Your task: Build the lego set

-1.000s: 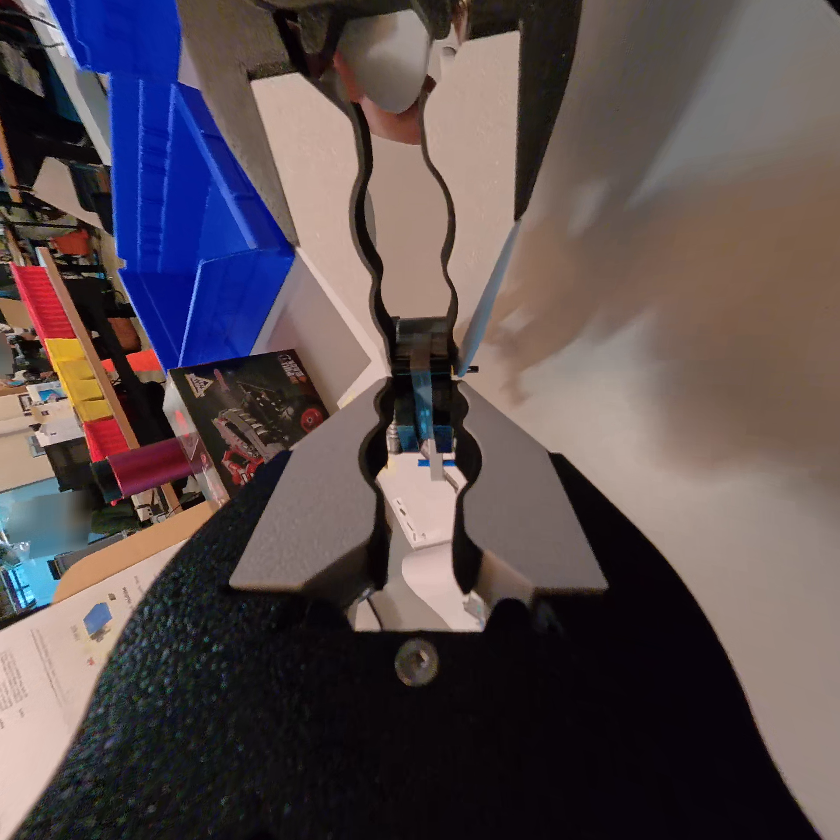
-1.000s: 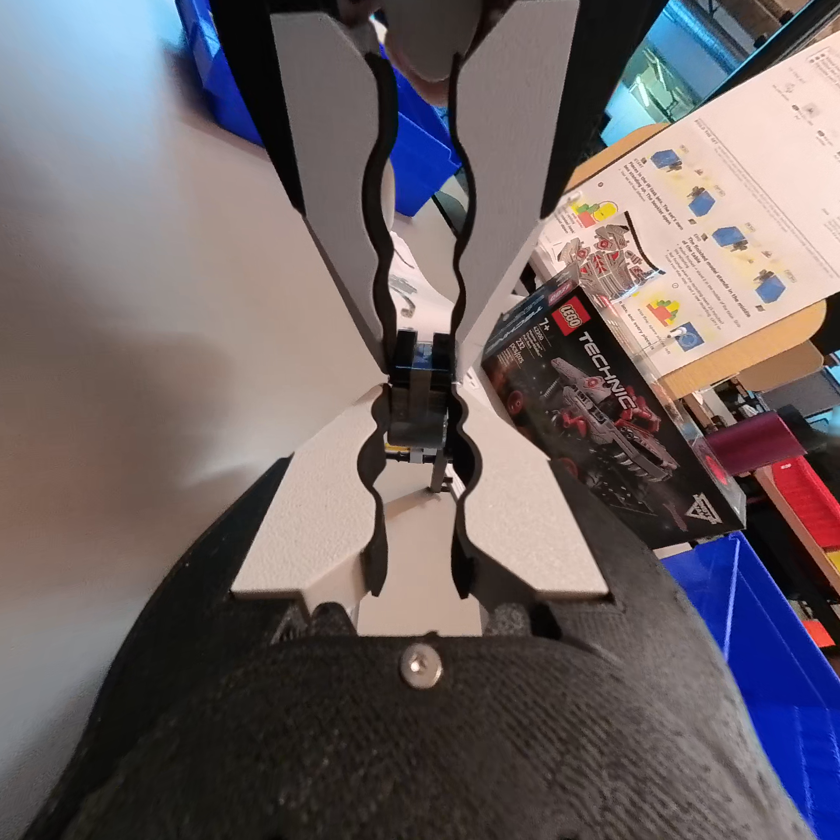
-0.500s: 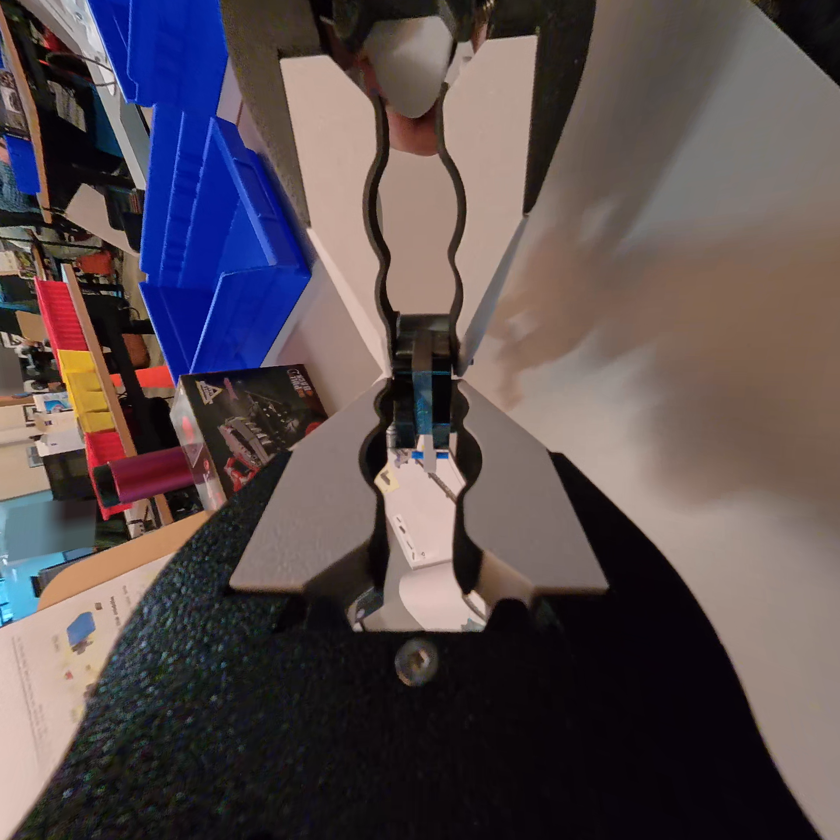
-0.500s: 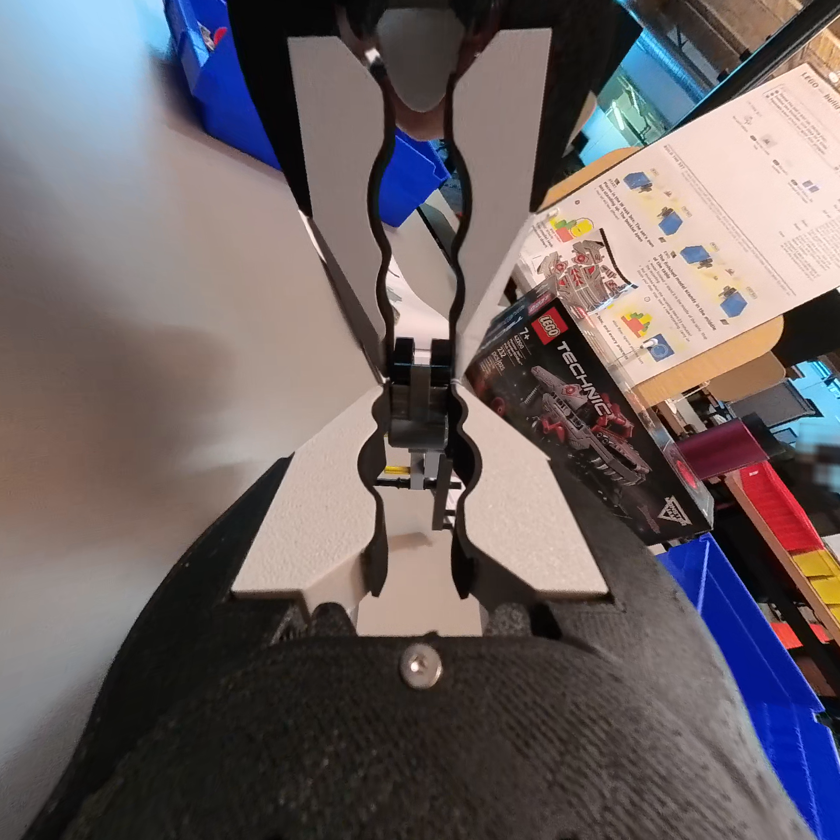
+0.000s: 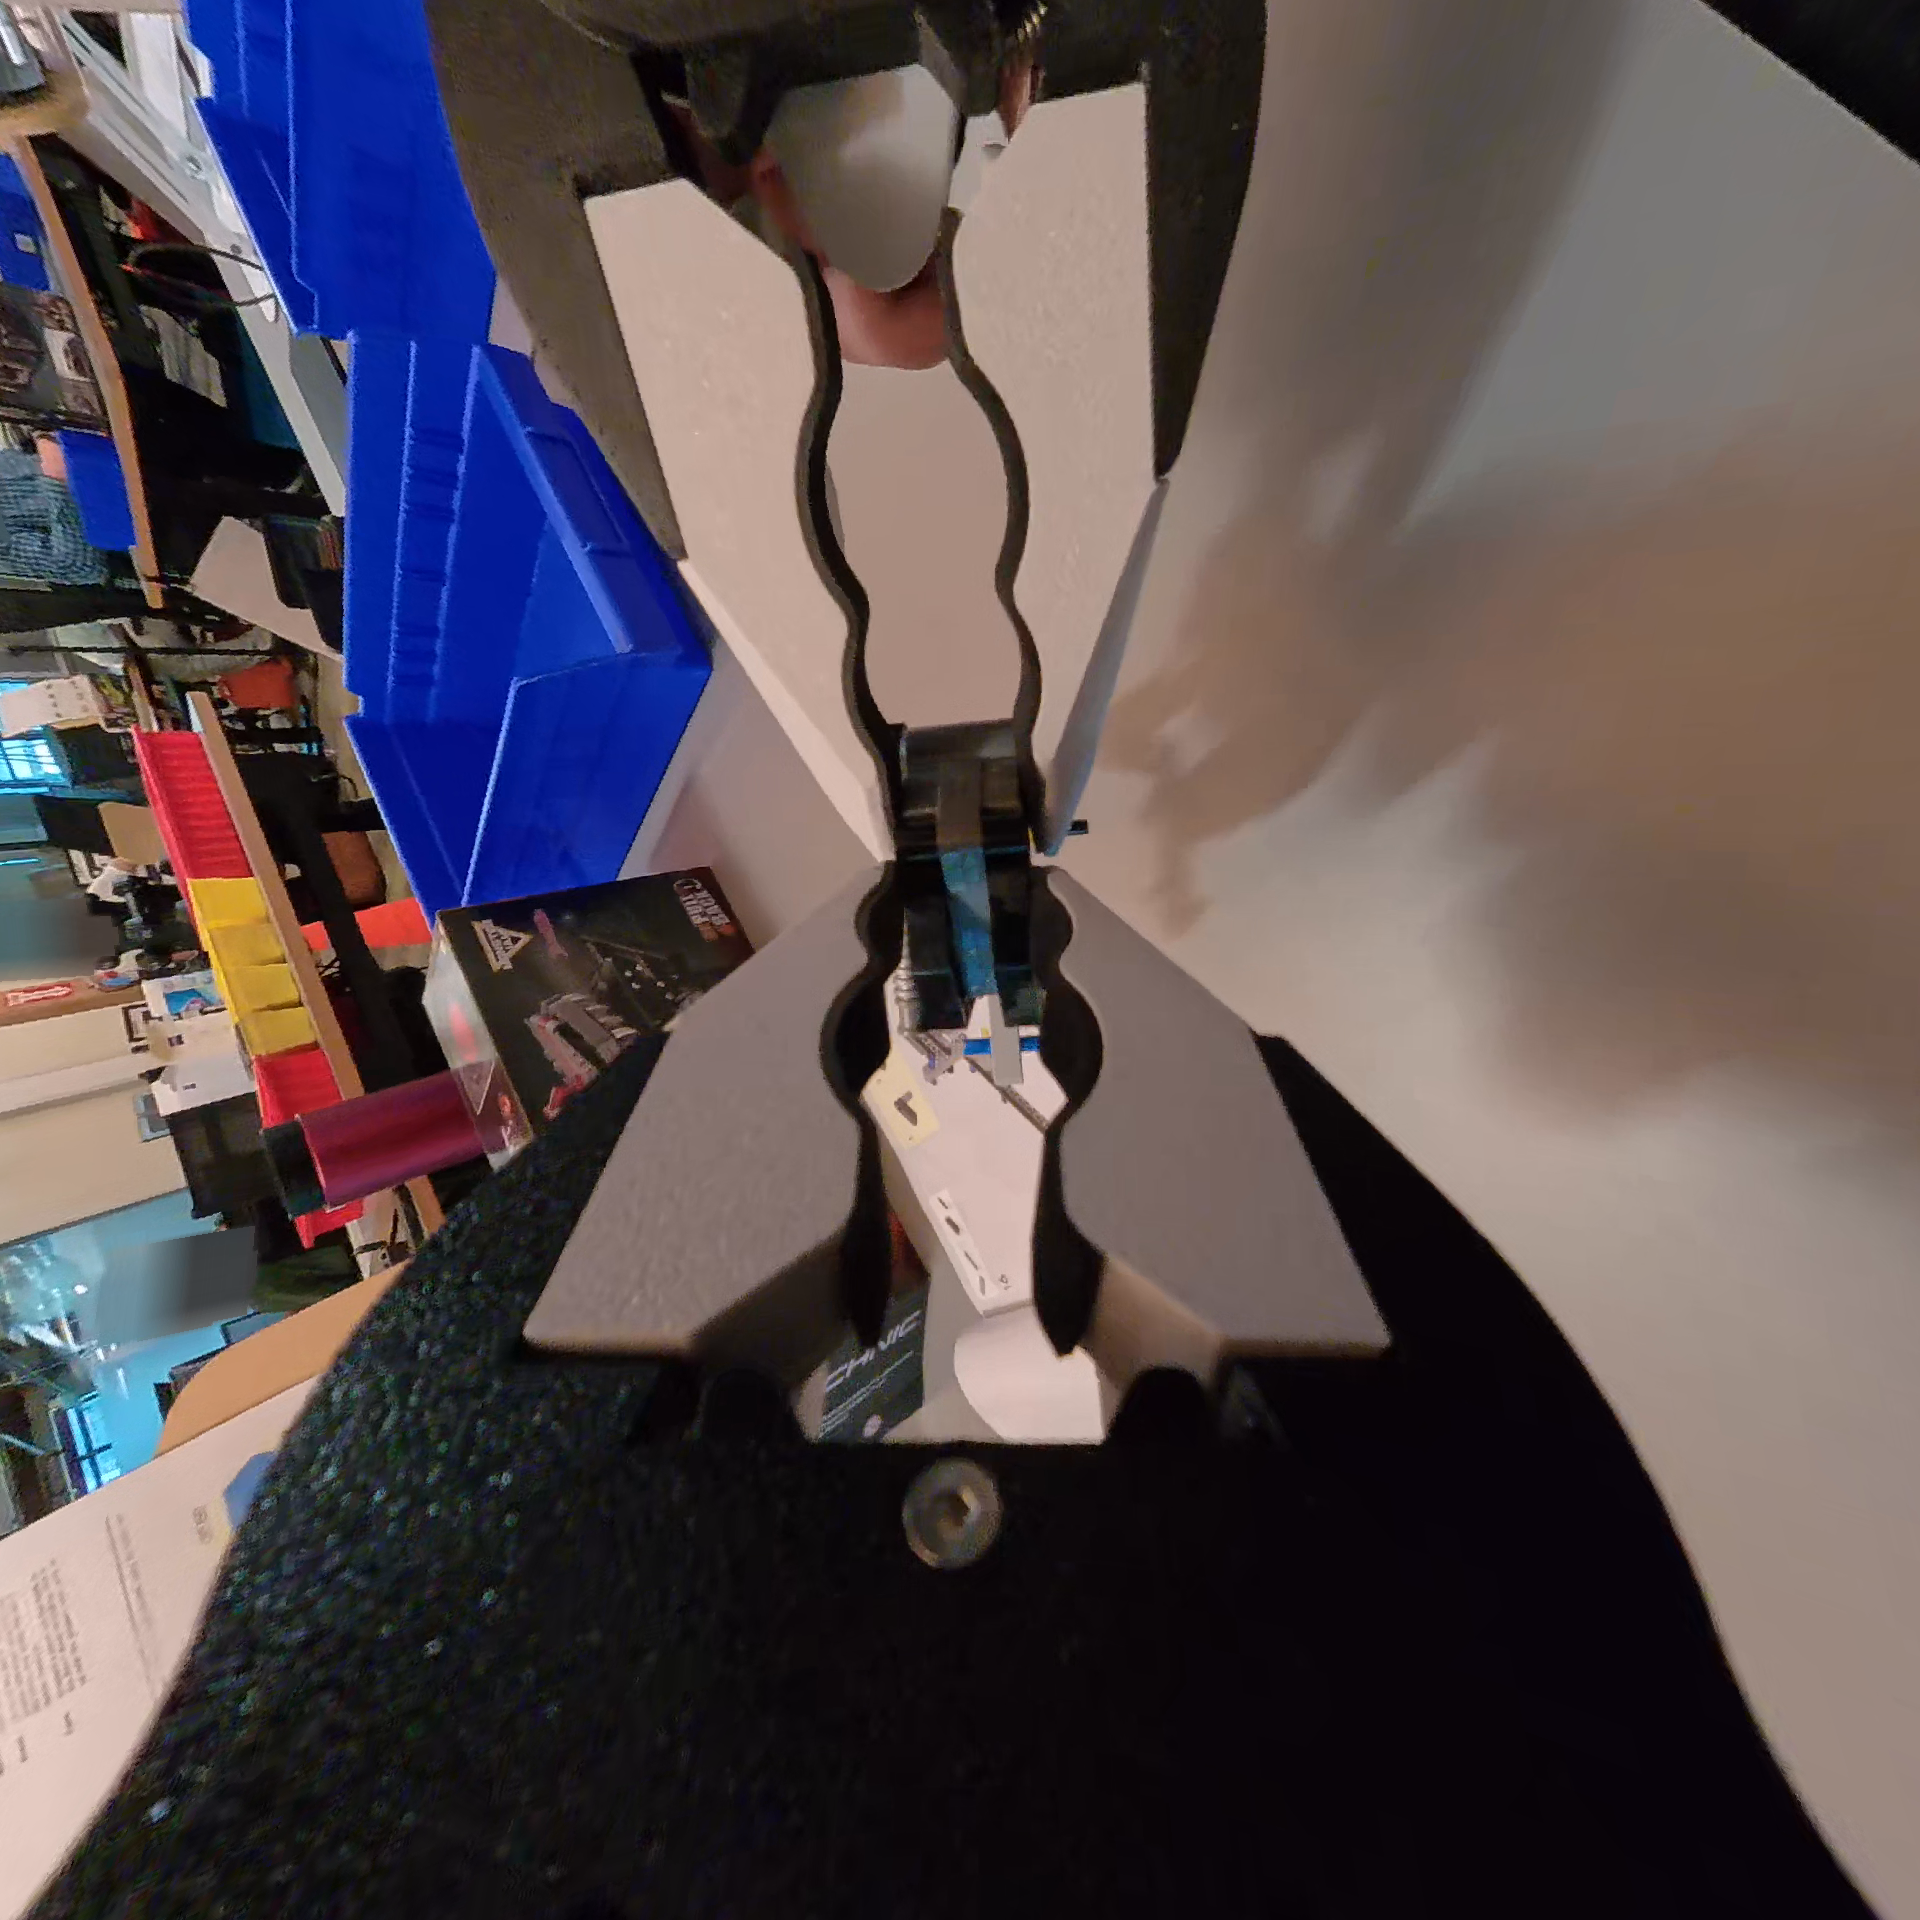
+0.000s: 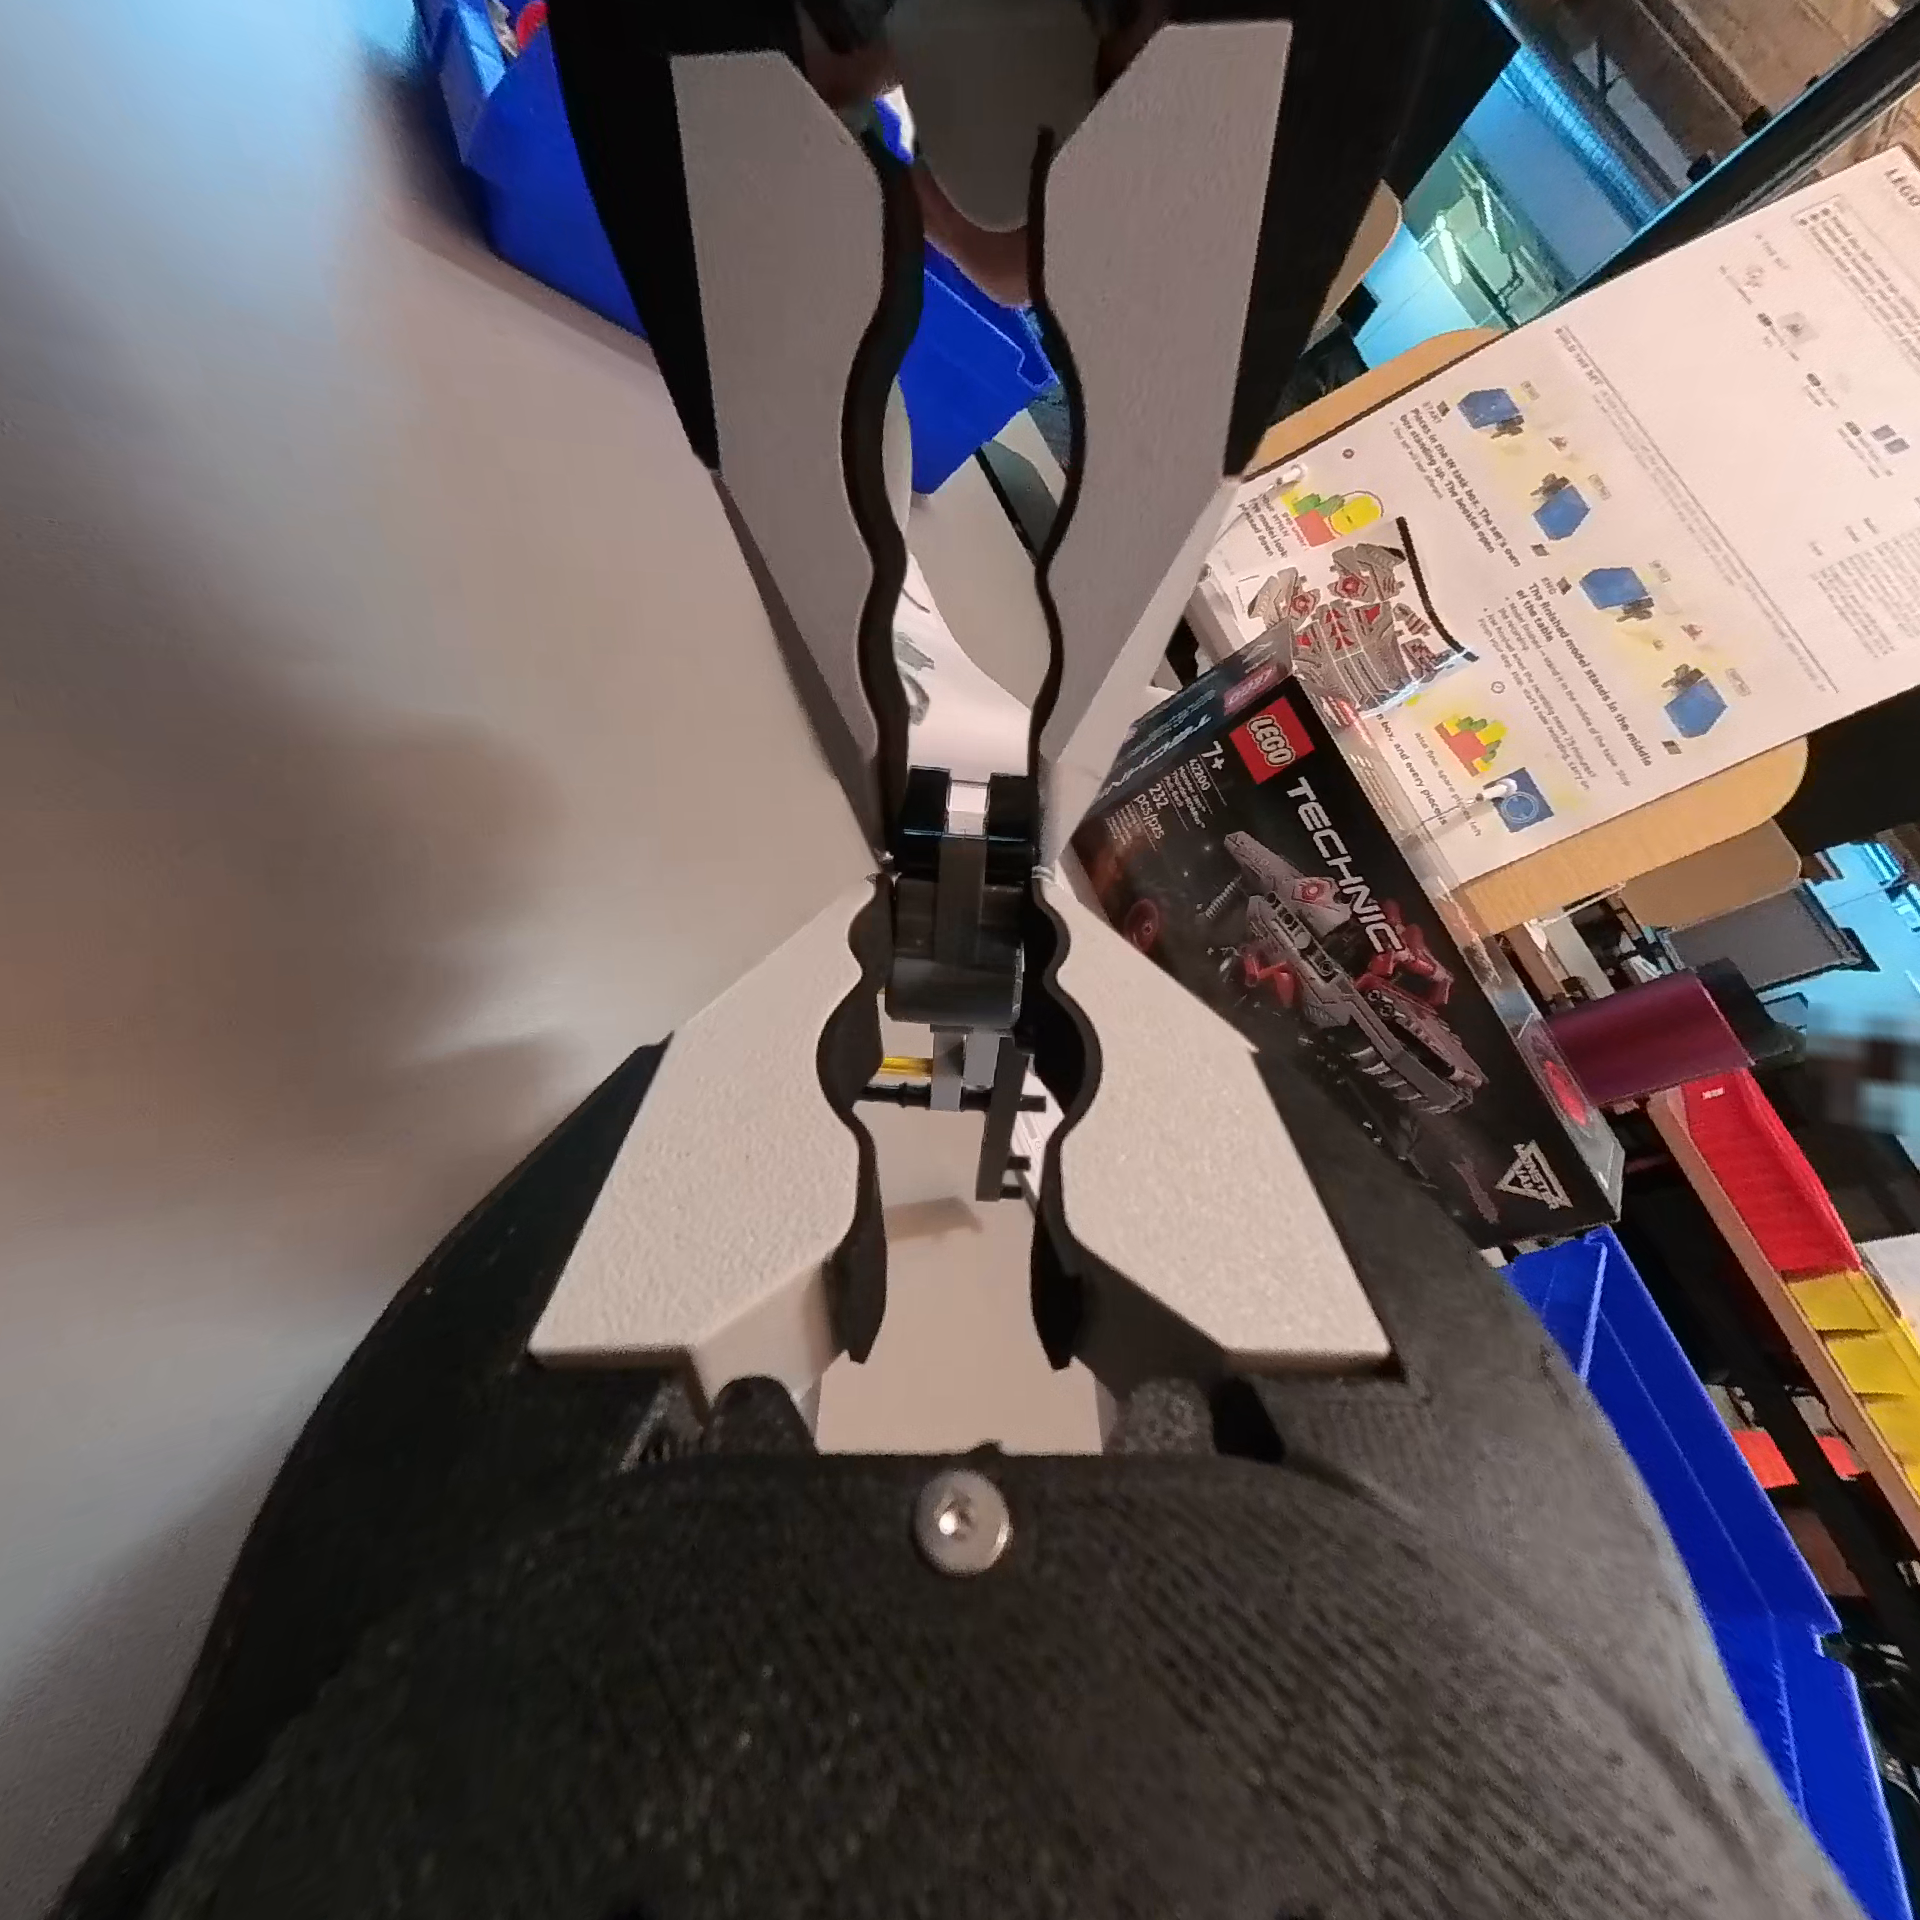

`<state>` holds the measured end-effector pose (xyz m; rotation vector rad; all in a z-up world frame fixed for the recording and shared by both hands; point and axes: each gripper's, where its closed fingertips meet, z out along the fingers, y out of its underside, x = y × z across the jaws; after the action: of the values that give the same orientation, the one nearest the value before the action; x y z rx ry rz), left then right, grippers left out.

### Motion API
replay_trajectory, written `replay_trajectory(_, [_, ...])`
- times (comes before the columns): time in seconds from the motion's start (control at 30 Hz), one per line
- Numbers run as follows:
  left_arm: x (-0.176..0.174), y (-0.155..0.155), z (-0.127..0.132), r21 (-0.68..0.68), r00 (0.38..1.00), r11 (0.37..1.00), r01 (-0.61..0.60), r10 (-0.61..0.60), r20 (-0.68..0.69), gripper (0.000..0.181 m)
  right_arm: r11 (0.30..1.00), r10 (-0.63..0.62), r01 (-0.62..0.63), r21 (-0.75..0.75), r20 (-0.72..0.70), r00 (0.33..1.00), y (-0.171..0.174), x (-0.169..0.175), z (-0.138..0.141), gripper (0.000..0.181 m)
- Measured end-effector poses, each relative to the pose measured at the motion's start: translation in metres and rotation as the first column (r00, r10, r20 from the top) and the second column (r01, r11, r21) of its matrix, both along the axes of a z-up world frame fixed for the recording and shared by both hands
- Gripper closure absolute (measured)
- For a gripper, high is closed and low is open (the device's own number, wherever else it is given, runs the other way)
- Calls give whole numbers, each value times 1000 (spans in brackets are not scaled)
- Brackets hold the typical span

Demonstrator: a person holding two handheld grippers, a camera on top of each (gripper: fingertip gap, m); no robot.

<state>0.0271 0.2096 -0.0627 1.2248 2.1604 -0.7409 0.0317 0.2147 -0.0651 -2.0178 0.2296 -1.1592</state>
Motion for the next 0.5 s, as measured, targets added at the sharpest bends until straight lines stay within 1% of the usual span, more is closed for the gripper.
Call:
replay_trajectory(0.07, [-1,2,-2,29,1000,1000,0,0,-12,160,1000,-3,3,-8,8,1000,1,0,0,158])
replay_trajectory(0.17, [0,4,-5,63,1000,998,-7,9,-26,160,1000,8,-8,-5,-17,1000,3,0,-5,158])
replay_trajectory(0.27, [0,3,-4,68,999,998,-11,13,-31,160,1000,8,-8,-3,-18,1000,4,0,-5,157])
replay_trajectory(0.37, [1,-4,0,-20,999,1000,-18,17,-31,160,1000,-12,12,4,2,1000,0,2,-2,158])
replay_trajectory(0.43, [4,-9,5,-100,998,994,-44,40,-44,159,1000,-18,18,26,10,1000,-5,3,2,158])
replay_trajectory(0.5, [6,-10,9,-144,997,987,-68,61,-51,151,998,-20,19,60,21,1000,-9,3,6,158])
